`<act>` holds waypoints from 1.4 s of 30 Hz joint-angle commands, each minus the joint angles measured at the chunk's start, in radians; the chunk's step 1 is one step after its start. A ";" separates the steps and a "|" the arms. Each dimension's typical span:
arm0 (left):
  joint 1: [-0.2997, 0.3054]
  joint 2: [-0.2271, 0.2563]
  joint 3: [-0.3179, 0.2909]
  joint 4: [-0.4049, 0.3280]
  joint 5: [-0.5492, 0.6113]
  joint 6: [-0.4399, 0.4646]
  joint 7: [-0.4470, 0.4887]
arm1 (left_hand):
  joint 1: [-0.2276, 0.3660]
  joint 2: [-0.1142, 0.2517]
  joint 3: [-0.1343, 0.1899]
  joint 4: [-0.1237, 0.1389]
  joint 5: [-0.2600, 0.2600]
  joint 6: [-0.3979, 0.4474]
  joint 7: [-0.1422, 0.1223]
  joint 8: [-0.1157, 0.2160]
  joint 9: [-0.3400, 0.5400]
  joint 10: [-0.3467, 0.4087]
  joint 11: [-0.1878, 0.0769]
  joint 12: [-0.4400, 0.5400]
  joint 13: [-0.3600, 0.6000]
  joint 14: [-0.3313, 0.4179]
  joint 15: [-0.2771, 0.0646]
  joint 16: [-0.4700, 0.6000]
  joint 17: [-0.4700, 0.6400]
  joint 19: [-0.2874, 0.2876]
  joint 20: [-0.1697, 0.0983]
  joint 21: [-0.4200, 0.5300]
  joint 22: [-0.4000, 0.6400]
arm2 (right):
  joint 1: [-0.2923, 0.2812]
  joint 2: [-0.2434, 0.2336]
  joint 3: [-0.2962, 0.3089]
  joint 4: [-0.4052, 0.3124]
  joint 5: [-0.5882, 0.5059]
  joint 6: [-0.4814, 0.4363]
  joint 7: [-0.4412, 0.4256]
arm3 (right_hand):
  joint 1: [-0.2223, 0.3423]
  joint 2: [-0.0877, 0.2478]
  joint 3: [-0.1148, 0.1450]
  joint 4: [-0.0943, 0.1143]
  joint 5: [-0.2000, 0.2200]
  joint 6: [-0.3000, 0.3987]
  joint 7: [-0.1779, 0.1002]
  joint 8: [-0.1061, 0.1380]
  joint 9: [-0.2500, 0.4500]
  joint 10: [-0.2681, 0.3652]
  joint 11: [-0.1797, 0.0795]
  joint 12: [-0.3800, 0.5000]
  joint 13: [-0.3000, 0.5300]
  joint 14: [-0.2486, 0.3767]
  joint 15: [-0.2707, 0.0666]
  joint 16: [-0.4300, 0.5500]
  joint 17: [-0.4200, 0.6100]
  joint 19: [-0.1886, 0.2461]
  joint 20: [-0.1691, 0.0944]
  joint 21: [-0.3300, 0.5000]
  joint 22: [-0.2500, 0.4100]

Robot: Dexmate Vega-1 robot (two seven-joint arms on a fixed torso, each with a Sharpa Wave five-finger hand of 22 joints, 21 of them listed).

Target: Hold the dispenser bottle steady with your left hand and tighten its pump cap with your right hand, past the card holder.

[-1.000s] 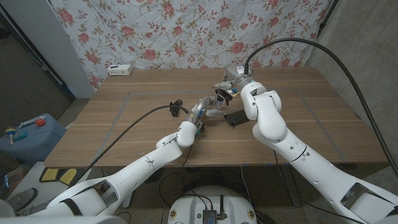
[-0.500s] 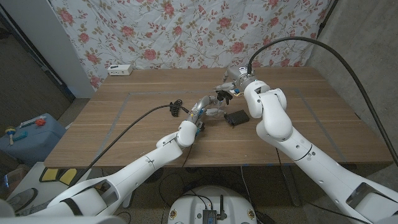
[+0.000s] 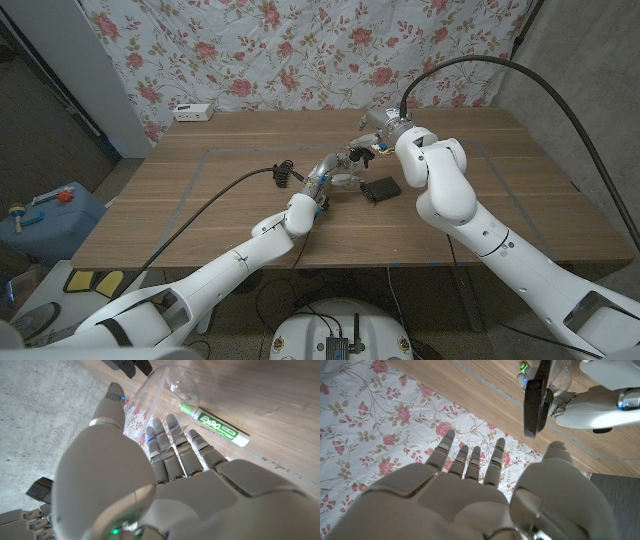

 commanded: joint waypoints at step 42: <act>-0.009 -0.011 0.005 0.023 -0.005 -0.006 -0.003 | -0.077 0.157 0.104 0.093 0.008 0.160 -0.022 0.004 0.006 0.008 -0.005 -0.001 0.004 -0.002 -0.050 0.004 0.003 -0.007 -0.054 0.003 0.002 | -0.027 0.063 0.013 0.033 -0.143 0.008 0.146 | 0.068 0.003 0.019 -0.057 0.024 0.214 0.001 0.110 0.004 0.028 -0.003 0.035 0.004 0.013 -0.015 0.032 0.003 0.018 -0.015 0.014 0.004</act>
